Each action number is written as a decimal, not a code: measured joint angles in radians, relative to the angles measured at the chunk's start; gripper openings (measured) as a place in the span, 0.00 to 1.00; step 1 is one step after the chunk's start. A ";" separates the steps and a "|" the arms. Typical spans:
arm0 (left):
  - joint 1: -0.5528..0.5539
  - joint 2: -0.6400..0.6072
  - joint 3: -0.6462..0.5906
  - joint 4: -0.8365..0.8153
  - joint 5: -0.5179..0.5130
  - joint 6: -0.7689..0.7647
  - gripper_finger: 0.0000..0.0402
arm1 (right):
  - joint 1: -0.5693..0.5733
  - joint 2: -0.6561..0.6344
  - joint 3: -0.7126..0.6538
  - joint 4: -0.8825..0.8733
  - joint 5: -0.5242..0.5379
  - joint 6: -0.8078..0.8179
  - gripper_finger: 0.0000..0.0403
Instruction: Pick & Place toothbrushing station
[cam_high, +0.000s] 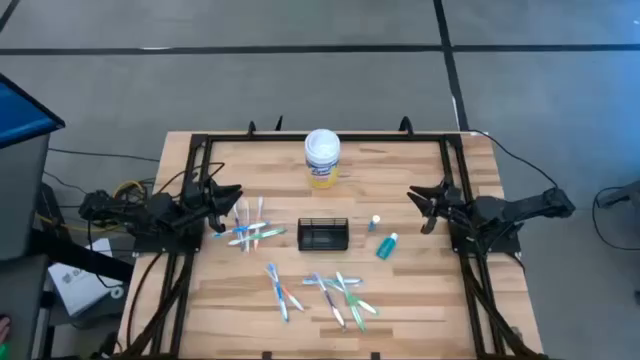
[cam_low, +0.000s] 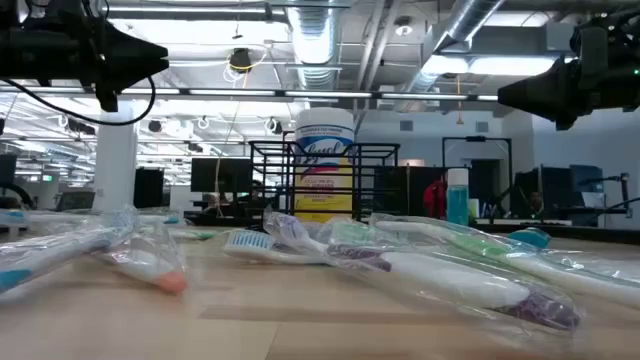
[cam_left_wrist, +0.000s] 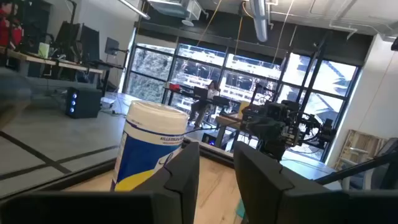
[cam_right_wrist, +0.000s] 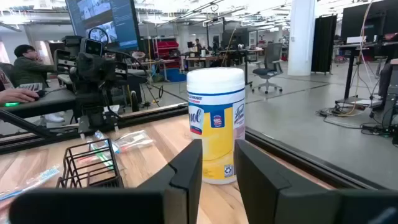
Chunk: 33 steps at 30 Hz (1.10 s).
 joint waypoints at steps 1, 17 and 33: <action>0.000 0.000 0.000 0.000 0.000 0.000 0.24 | 0.000 0.000 0.000 0.000 0.000 0.000 0.21; 0.000 0.000 0.000 0.013 0.000 0.000 0.24 | 0.000 0.000 0.000 0.001 0.000 0.000 0.21; 0.007 0.315 0.105 -0.063 -0.005 0.055 0.24 | 0.001 0.000 0.000 0.096 -0.011 0.002 0.21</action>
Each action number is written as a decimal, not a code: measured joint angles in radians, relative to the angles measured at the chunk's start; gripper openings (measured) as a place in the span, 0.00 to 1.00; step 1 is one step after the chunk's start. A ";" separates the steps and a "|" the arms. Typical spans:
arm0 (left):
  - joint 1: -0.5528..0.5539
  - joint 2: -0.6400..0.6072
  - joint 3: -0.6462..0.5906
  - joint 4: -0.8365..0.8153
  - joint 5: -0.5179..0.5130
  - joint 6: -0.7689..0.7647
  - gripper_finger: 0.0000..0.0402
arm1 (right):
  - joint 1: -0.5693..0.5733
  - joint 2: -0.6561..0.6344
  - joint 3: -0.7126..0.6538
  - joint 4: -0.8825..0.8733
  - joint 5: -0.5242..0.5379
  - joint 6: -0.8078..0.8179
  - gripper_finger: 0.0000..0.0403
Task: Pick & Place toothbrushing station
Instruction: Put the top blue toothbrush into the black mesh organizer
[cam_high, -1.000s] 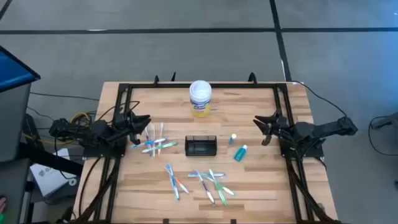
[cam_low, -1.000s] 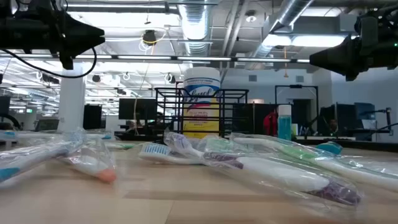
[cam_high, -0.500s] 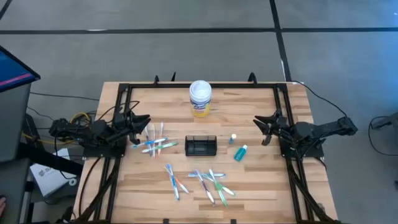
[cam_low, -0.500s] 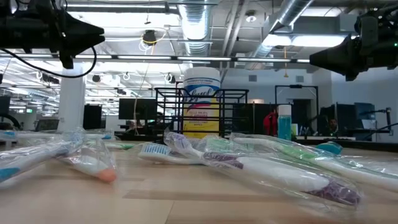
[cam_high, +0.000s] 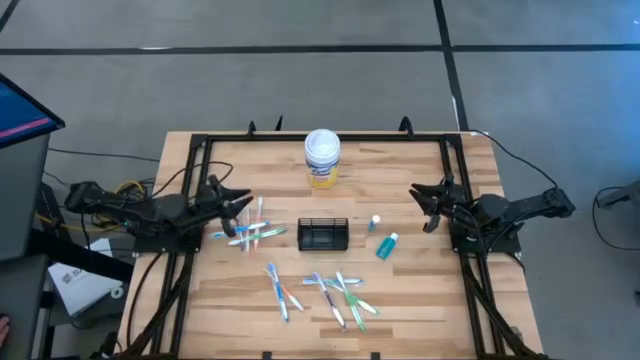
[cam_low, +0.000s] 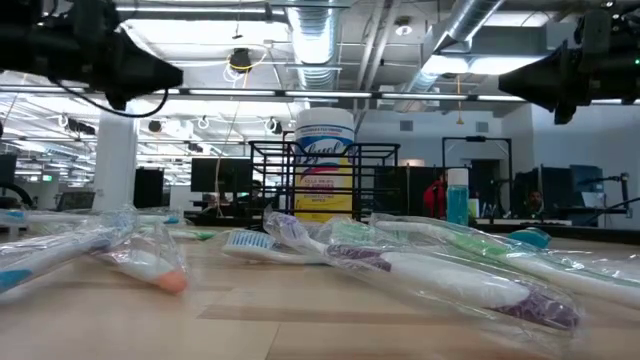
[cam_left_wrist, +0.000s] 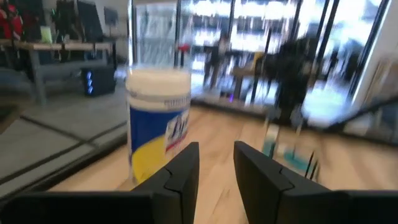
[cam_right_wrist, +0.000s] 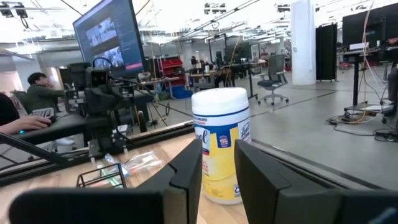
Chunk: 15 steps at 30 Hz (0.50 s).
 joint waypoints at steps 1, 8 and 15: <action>0.004 0.042 0.023 -0.026 0.000 -0.001 0.24 | 0.000 0.000 0.000 -0.004 -0.001 0.006 0.21; 0.040 0.303 0.206 -0.307 0.006 -0.083 0.24 | 0.000 0.000 0.000 -0.046 -0.007 0.051 0.21; 0.108 0.416 0.340 -0.617 0.138 -0.194 0.24 | 0.000 0.000 0.000 -0.074 -0.014 0.051 0.21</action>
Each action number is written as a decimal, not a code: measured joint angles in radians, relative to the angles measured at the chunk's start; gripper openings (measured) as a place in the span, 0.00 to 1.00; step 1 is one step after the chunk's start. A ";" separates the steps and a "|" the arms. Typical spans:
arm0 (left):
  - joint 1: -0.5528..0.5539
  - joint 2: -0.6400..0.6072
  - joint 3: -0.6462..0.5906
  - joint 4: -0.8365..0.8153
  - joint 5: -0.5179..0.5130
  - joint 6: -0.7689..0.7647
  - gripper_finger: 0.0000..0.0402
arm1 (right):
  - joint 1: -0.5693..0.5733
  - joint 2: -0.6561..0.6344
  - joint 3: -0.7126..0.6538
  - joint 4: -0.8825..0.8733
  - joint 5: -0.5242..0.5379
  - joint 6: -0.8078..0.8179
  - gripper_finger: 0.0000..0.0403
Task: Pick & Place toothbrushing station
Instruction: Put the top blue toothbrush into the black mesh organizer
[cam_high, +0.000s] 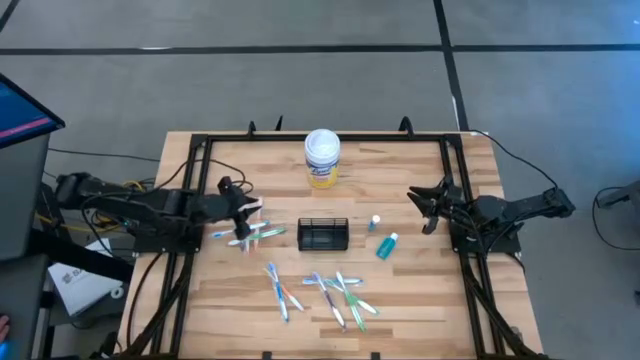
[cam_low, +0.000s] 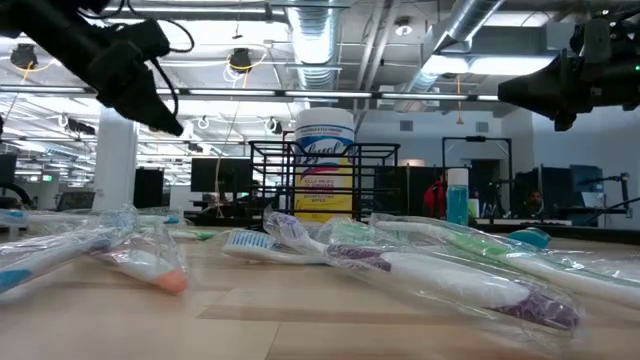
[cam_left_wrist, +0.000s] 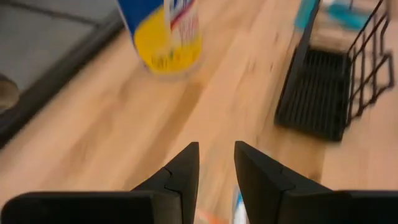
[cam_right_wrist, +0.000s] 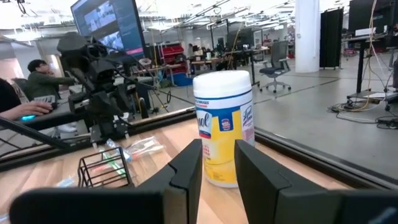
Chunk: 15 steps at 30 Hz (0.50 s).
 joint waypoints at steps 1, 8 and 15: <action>0.012 0.001 0.009 -0.034 0.026 -0.016 0.24 | 0.000 0.000 0.000 0.000 -0.008 0.000 0.21; 0.084 -0.001 0.034 -0.236 0.261 -0.095 0.24 | 0.000 0.000 0.000 0.000 -0.013 0.026 0.21; 0.091 0.001 0.034 -0.280 0.291 -0.121 0.24 | 0.000 0.000 0.000 -0.011 -0.013 0.026 0.21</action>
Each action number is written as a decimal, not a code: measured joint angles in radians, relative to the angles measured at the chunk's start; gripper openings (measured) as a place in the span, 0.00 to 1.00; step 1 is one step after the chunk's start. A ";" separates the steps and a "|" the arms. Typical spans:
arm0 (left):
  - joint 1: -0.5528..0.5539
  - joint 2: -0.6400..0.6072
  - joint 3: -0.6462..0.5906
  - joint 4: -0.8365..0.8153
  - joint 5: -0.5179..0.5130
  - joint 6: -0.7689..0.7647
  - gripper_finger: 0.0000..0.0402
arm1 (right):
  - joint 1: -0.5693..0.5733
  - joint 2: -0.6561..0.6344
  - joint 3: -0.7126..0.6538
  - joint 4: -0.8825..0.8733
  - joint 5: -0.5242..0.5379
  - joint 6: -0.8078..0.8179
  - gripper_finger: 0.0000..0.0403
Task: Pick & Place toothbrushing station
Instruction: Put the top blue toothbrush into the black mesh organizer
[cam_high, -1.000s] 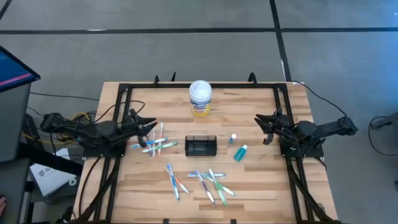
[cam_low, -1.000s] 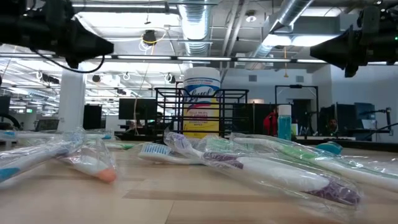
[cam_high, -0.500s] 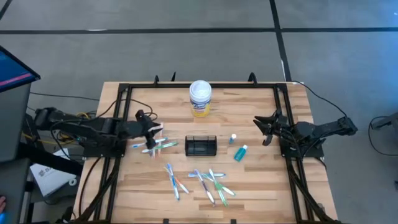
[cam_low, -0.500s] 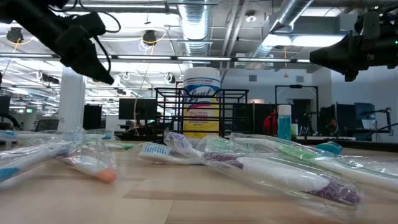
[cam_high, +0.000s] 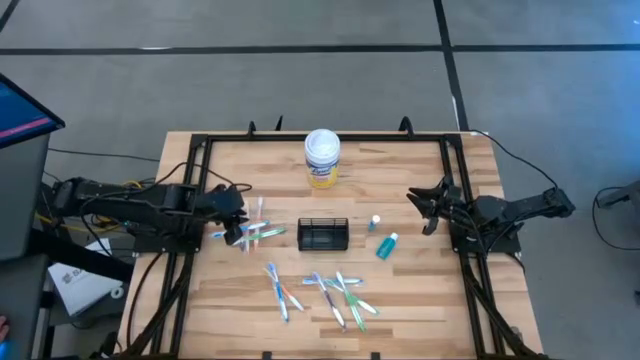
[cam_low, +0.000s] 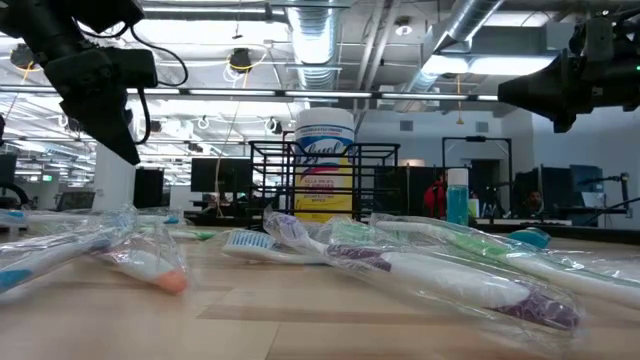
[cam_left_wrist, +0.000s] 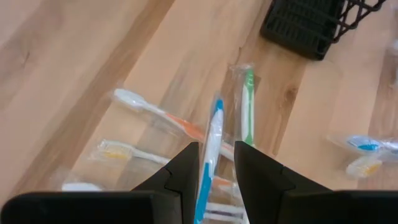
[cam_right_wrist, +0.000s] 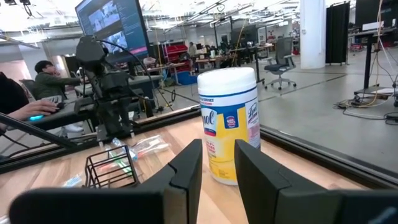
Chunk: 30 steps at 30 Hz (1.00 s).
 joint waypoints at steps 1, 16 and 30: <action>0.000 0.000 0.000 -0.001 0.000 -0.005 0.24 | 0.000 0.000 0.000 -0.001 0.000 0.000 0.21; 0.000 0.135 0.000 -0.045 0.068 -0.122 0.24 | 0.000 0.000 0.000 -0.012 0.000 -0.008 0.21; 0.000 0.265 0.036 -0.045 0.049 -0.077 0.39 | 0.000 0.000 0.000 -0.011 0.000 -0.008 0.21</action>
